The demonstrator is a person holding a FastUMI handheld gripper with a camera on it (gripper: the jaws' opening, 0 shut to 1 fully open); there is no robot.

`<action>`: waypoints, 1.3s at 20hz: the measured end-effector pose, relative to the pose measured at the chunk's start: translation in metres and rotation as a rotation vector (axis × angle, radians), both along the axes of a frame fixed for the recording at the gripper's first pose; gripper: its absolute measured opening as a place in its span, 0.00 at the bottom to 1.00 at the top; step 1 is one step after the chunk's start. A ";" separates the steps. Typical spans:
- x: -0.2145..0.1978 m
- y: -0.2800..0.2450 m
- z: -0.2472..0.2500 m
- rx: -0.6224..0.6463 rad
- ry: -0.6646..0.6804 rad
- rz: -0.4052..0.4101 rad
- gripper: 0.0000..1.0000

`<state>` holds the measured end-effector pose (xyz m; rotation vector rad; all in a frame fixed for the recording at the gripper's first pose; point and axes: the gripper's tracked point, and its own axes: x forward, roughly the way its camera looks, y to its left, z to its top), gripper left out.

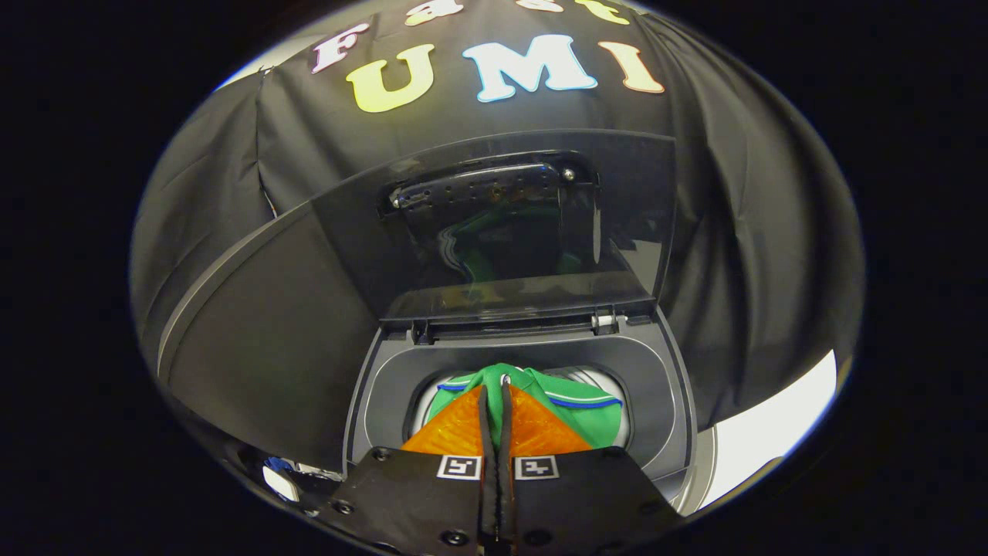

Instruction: Put the clothes into the washing machine and then close the washing machine lid.

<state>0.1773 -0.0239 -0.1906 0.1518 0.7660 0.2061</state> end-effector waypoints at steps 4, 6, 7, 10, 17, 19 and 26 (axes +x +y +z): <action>0.010 -0.008 0.018 -0.044 -0.070 -0.015 0.52; 0.018 -0.016 0.025 -0.108 -0.117 -0.032 0.83; 0.019 -0.017 0.032 -0.121 -0.129 -0.031 0.98; 0.028 -0.013 0.052 -0.109 -0.186 -0.041 0.98; 0.063 0.002 0.122 -0.072 -0.414 -0.043 0.98; 0.073 0.004 0.139 -0.078 -0.465 -0.044 0.98; 0.129 0.016 0.170 -0.058 -0.554 -0.052 0.98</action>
